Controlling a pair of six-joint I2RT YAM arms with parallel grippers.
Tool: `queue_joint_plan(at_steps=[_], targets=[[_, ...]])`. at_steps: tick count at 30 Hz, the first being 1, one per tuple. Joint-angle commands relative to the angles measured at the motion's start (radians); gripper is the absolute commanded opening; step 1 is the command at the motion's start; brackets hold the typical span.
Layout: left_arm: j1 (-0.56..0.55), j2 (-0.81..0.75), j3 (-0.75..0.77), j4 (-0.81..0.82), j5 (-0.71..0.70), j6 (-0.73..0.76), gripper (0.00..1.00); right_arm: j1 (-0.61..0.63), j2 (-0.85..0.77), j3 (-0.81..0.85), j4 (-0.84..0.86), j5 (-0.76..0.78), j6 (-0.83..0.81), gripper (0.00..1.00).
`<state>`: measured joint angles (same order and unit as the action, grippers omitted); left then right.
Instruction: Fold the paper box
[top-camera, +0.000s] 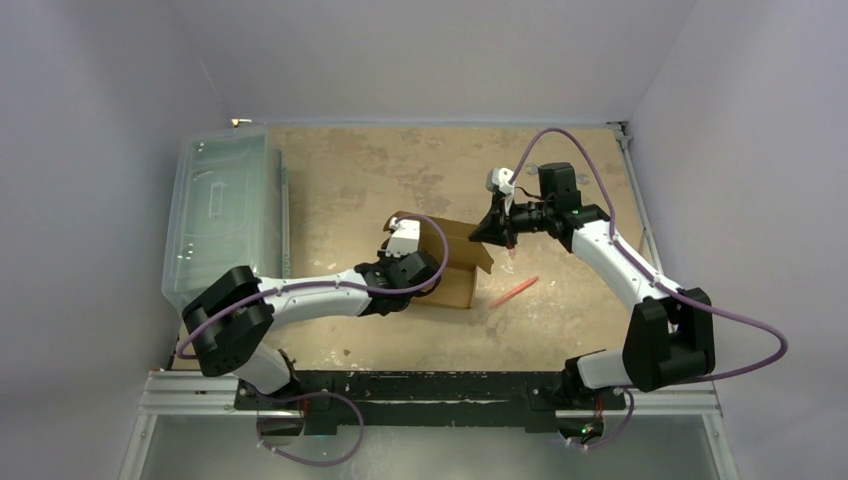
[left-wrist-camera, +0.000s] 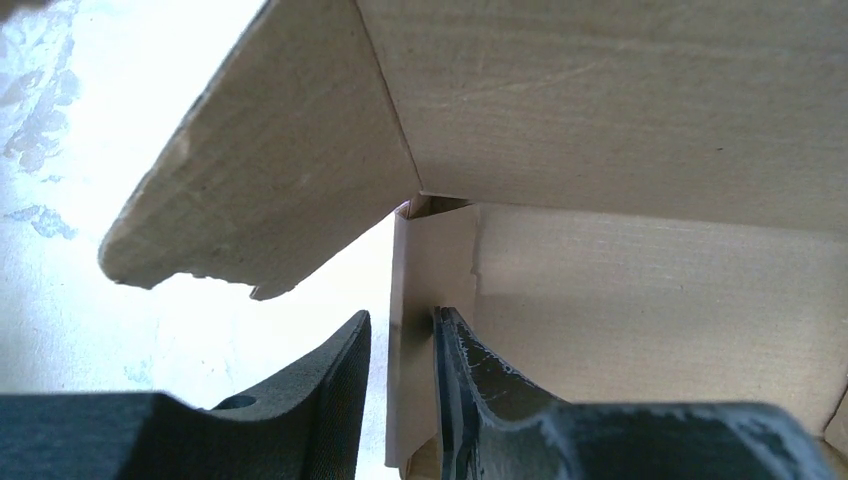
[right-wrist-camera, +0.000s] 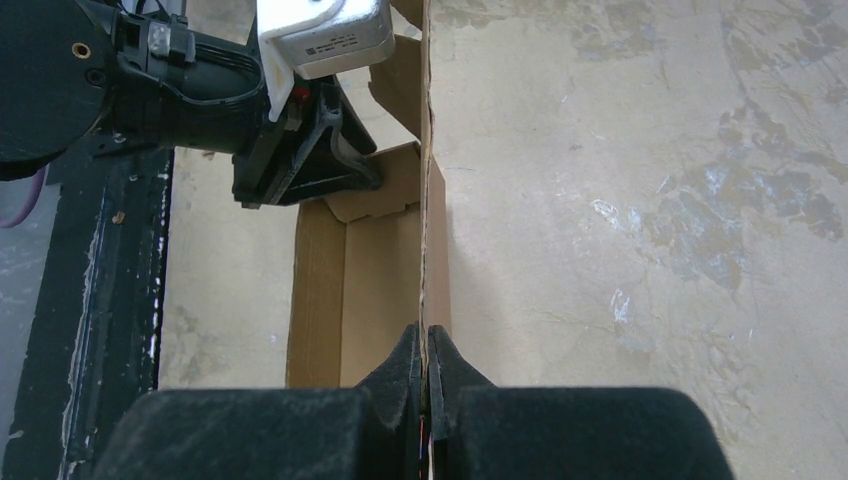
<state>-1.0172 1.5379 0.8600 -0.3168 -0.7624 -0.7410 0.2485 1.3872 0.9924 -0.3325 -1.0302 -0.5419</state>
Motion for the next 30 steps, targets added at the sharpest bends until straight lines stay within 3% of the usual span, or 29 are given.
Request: queue_joint_plan(at_steps=[1,5,10,18,23,30], targets=[[-0.003,0.019,0.048,-0.038,0.0,-0.004,0.29,0.005,-0.033,-0.003,0.019,0.001,0.006,0.0],[-0.003,0.081,0.066,-0.085,-0.005,-0.022,0.26,0.006,-0.033,-0.002,0.018,0.001,0.007,0.0],[0.003,0.133,0.051,-0.057,-0.004,-0.02,0.0,0.007,-0.034,-0.002,0.019,0.001,0.006,0.0],[0.001,0.178,0.102,-0.139,-0.13,-0.02,0.0,0.008,-0.033,-0.002,0.019,0.001,0.006,0.0],[0.0,0.249,0.109,-0.15,-0.103,-0.02,0.05,0.008,-0.036,-0.003,0.019,0.002,0.006,0.0],[0.003,0.226,0.072,-0.114,-0.096,-0.013,0.09,0.009,-0.028,-0.001,0.019,0.0,0.006,0.0]])
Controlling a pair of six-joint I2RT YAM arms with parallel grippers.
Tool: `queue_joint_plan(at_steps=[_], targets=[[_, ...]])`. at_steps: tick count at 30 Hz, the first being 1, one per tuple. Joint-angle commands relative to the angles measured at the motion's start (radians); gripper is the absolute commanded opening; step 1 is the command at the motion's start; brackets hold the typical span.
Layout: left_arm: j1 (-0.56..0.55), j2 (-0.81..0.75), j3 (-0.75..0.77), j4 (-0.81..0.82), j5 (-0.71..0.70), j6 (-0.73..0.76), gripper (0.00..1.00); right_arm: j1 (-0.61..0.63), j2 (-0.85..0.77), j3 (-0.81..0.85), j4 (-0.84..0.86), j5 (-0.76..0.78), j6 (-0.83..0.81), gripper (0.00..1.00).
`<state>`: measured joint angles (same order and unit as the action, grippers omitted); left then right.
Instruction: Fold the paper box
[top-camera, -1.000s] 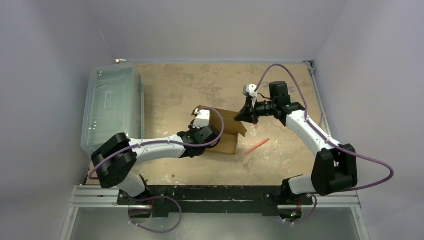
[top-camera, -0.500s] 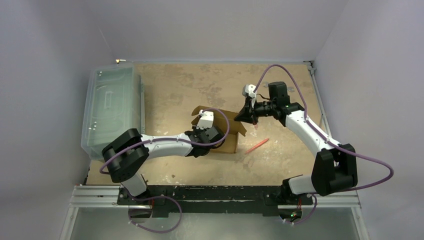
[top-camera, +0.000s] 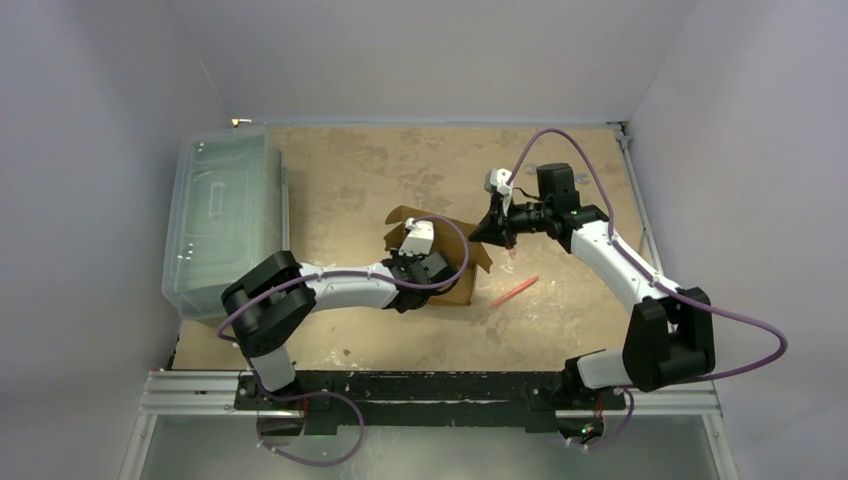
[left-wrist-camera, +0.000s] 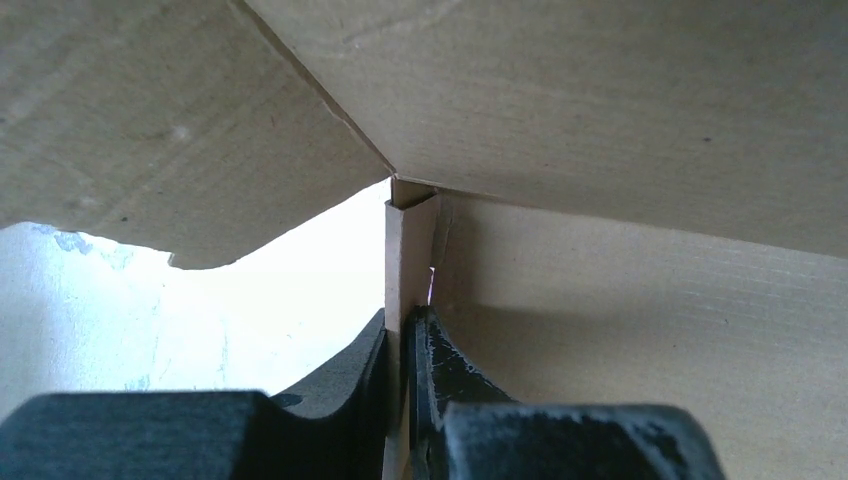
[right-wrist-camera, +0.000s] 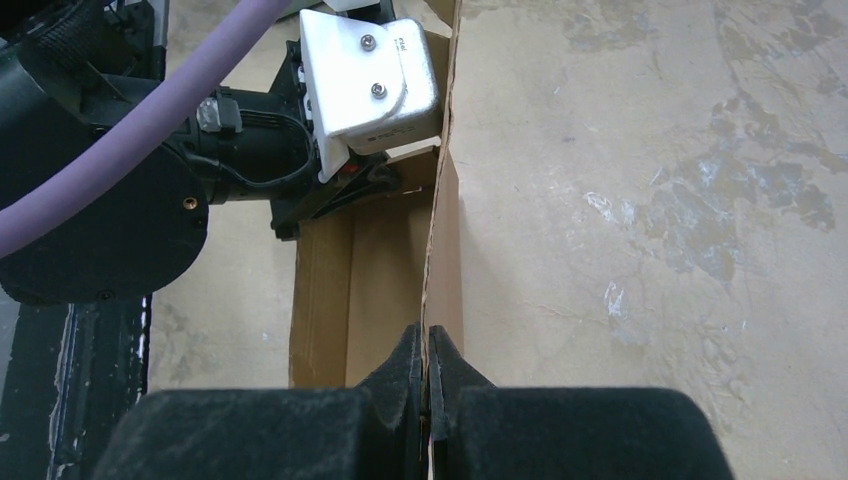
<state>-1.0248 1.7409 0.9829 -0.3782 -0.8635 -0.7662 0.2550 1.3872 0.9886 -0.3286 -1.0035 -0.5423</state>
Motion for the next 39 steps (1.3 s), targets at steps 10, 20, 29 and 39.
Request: queue_joint_plan(at_steps=[10,20,29,39], targets=[[0.015,0.025,-0.07,-0.007,0.027,0.026,0.16,0.003,-0.027,0.001,0.015,-0.024,0.006,0.0],[0.037,-0.01,-0.09,0.044,0.07,0.06,0.25,0.004,-0.028,0.001,0.014,-0.024,0.006,0.0],[0.042,0.042,-0.07,0.017,0.041,0.073,0.0,0.003,-0.03,0.001,0.014,-0.026,0.005,0.0],[0.037,0.08,-0.02,-0.036,0.022,0.09,0.1,0.004,-0.025,0.001,0.013,-0.027,0.003,0.0]])
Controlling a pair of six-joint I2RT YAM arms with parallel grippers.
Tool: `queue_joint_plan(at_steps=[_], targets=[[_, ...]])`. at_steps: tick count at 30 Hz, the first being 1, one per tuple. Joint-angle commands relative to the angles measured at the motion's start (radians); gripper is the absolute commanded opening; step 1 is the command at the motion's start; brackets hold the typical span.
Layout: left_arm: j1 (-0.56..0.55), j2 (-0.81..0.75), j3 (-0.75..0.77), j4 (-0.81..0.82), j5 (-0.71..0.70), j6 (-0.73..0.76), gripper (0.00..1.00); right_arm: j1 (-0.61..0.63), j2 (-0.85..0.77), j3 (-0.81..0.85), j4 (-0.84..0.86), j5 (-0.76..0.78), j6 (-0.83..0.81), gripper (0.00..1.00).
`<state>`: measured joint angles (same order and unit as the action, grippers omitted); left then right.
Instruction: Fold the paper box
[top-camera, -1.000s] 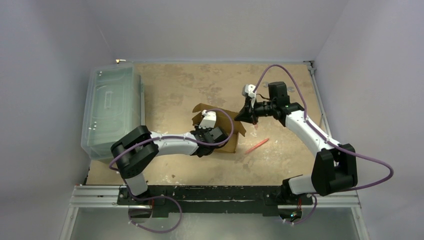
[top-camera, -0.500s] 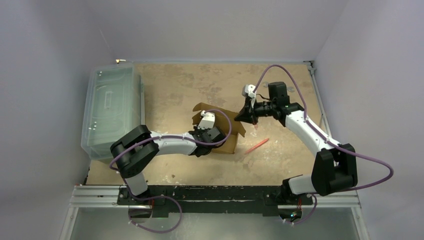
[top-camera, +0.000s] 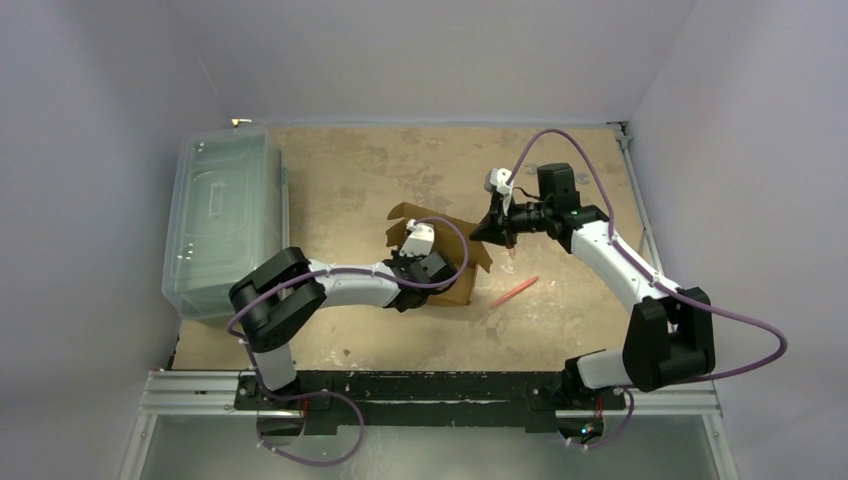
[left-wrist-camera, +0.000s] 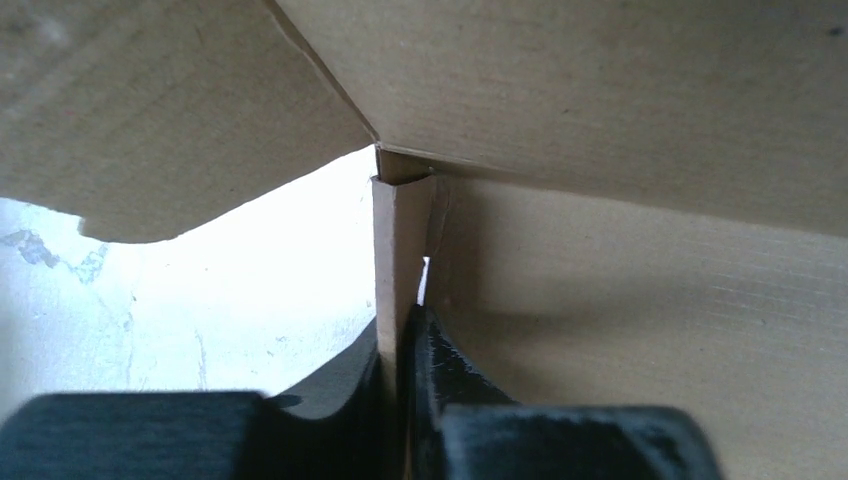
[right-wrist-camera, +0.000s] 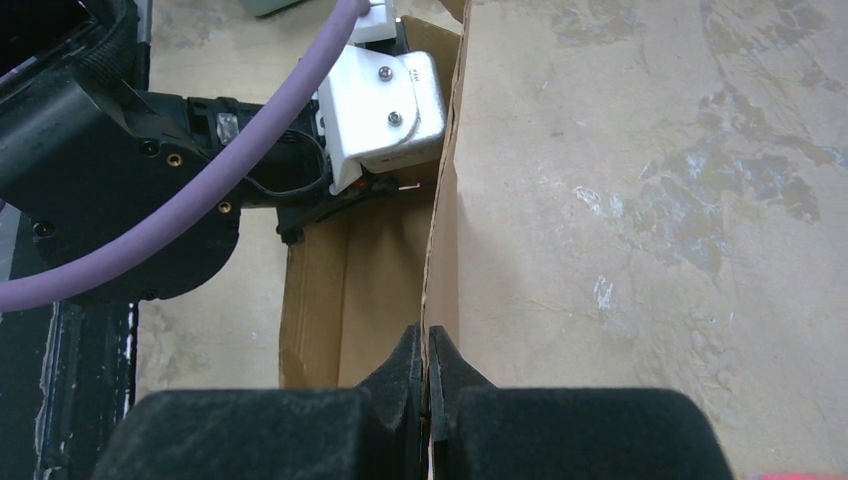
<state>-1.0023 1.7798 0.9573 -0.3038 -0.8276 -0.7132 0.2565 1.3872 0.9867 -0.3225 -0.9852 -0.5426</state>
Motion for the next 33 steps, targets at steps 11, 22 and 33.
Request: queue_joint_plan(at_steps=[11,22,33], targets=[[0.014,-0.089,0.019,-0.129,0.049,0.023,0.25,0.002,-0.024,0.003,0.005,-0.041,0.001,0.0],[0.014,-0.159,0.014,-0.123,0.073,0.005,0.35,0.003,-0.029,0.001,0.002,-0.04,-0.005,0.0],[0.047,-0.437,-0.116,0.075,0.261,0.136,0.62,0.003,-0.033,0.004,-0.013,-0.034,-0.027,0.0]])
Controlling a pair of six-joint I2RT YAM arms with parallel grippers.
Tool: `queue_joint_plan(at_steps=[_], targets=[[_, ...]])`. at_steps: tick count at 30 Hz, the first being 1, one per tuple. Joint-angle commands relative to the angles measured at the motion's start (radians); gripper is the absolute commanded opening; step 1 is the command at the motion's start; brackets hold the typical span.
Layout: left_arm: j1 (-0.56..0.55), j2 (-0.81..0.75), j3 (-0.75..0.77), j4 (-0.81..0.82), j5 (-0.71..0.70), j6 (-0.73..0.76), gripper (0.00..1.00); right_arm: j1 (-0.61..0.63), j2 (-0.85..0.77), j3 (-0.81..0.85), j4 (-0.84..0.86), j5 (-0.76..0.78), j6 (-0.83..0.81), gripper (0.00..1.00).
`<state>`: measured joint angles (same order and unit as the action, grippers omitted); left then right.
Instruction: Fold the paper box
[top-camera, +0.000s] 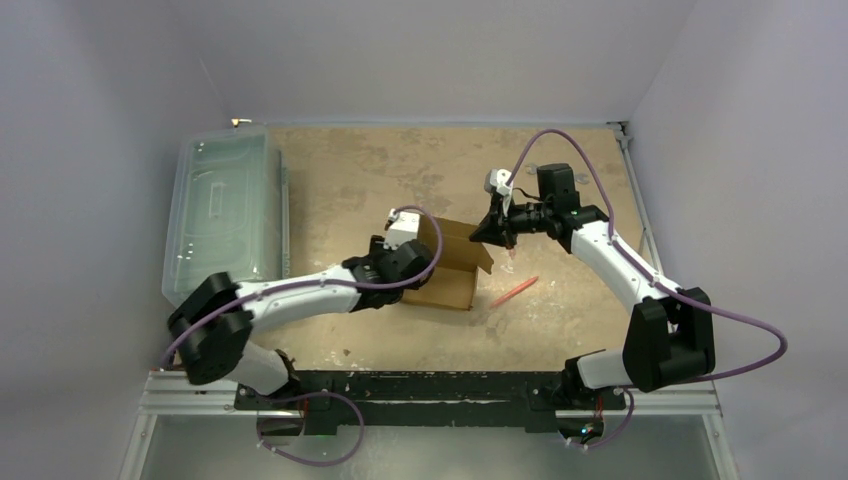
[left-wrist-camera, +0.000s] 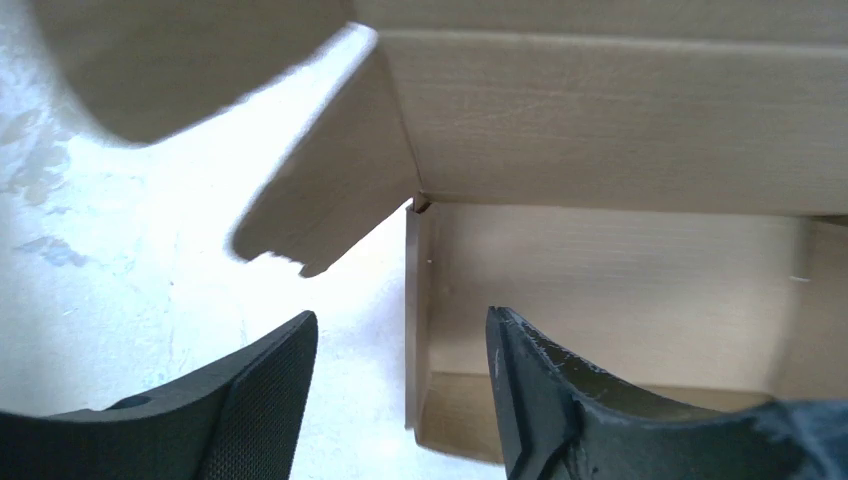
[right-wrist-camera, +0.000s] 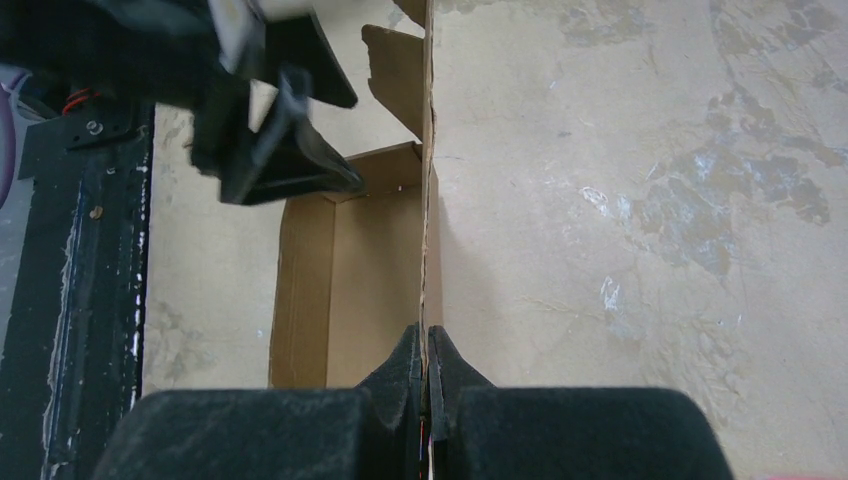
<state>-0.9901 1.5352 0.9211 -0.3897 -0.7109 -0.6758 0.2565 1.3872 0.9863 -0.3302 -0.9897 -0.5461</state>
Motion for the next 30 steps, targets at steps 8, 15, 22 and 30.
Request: queue_joint_plan(at_steps=[8,15,22,30], targets=[[0.299,-0.528,-0.321,0.483,0.598,0.256,0.84,0.003,-0.03,0.013,-0.034,-0.028,-0.062,0.0],[0.35,-0.524,-0.414,0.733,0.739,0.353,0.83,0.003,-0.019,0.023,-0.069,-0.049,-0.1,0.0],[0.36,-0.427,-0.417,0.799,0.756,0.415,0.47,0.003,-0.006,0.026,-0.076,-0.055,-0.109,0.0],[0.361,-0.296,-0.377,0.797,0.826,0.438,0.2,0.003,-0.005,0.03,-0.079,-0.052,-0.109,0.0]])
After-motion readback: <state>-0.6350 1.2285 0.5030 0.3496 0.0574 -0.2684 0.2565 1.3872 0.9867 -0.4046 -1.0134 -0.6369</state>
